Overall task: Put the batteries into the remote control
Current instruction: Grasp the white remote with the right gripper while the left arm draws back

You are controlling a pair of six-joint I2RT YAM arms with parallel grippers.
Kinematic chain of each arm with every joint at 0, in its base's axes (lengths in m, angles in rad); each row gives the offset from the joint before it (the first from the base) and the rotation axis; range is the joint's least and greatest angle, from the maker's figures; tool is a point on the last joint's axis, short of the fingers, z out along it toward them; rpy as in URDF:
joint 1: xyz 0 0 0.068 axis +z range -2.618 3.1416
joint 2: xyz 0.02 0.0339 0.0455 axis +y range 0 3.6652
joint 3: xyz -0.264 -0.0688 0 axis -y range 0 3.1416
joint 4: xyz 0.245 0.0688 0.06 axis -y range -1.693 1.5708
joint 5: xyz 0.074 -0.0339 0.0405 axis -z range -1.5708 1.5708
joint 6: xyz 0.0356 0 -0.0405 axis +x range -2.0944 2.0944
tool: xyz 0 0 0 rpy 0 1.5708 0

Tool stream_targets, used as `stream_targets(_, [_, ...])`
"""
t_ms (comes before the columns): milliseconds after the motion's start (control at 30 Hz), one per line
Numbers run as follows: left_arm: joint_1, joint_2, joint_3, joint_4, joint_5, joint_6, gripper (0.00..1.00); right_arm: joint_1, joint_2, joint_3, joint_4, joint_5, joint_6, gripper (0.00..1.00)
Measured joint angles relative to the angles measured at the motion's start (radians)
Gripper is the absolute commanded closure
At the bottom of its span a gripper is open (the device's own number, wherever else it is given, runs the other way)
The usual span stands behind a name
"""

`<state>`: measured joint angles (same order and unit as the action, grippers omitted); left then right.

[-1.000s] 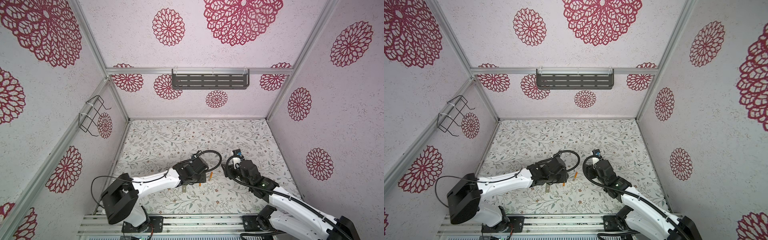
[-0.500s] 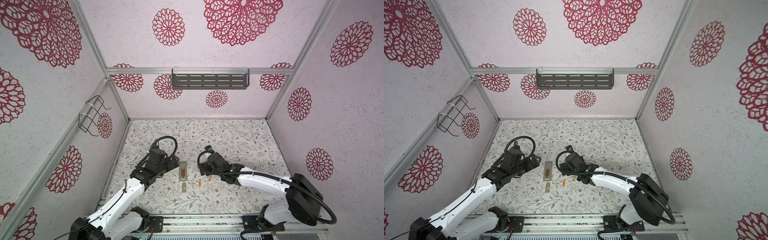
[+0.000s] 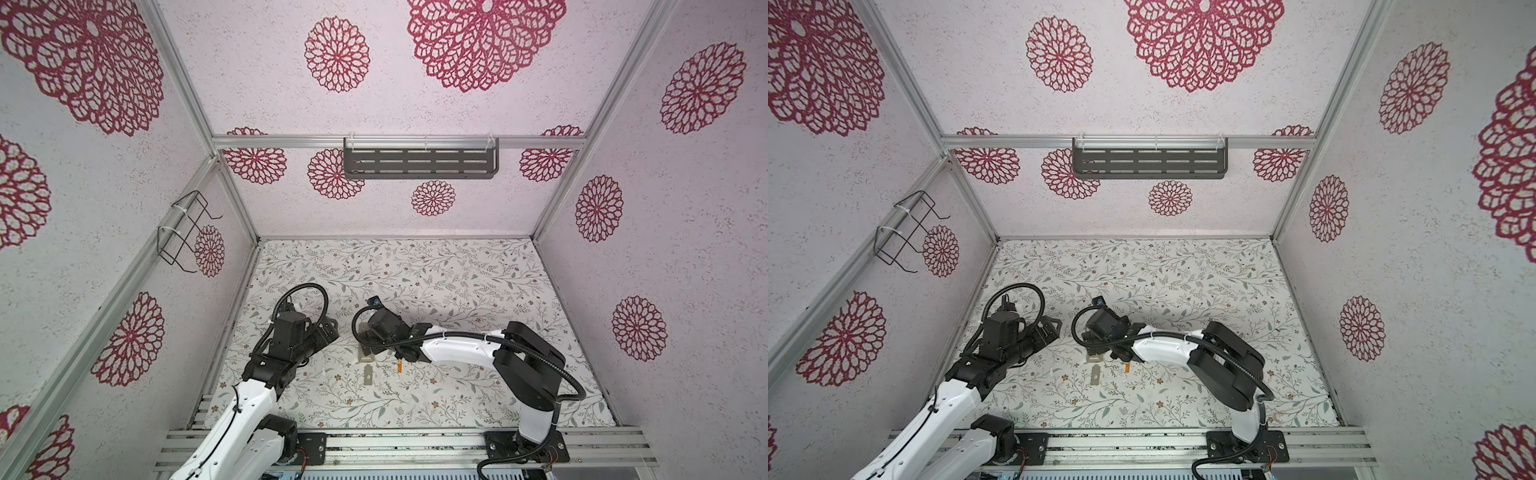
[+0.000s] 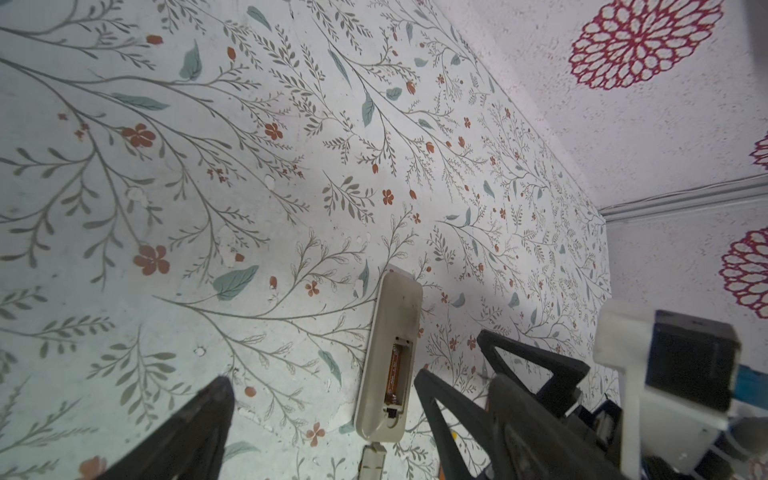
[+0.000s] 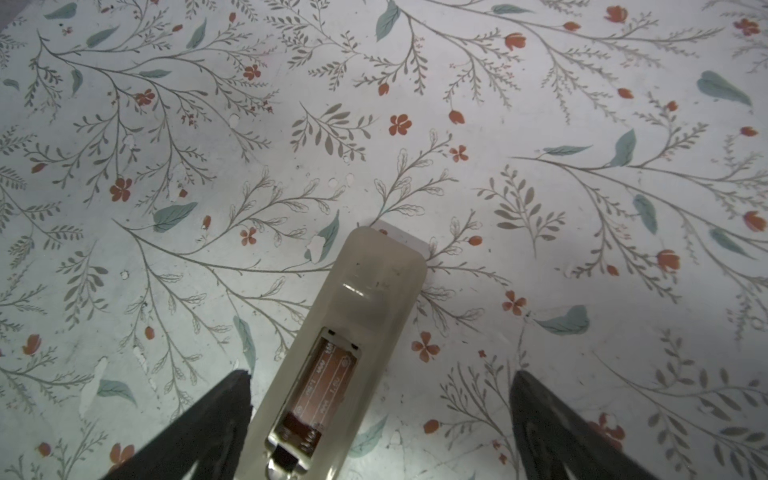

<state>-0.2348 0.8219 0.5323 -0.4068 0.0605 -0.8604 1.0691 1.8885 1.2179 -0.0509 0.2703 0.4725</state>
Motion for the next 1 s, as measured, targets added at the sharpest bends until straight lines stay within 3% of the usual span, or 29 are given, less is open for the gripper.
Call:
stream_targets(667, [0.058, -0.093, -0.051, 0.009, 0.028, 0.018, 0.02, 0.086, 0.116, 0.082, -0.14, 0.051, 0.019, 0.02])
stream_targets(1000, [0.06, -0.14, -0.051, -0.032, 0.016, 0.03, 0.01, 0.086, 0.128, 0.06, -0.105, 0.061, 0.047, 0.18])
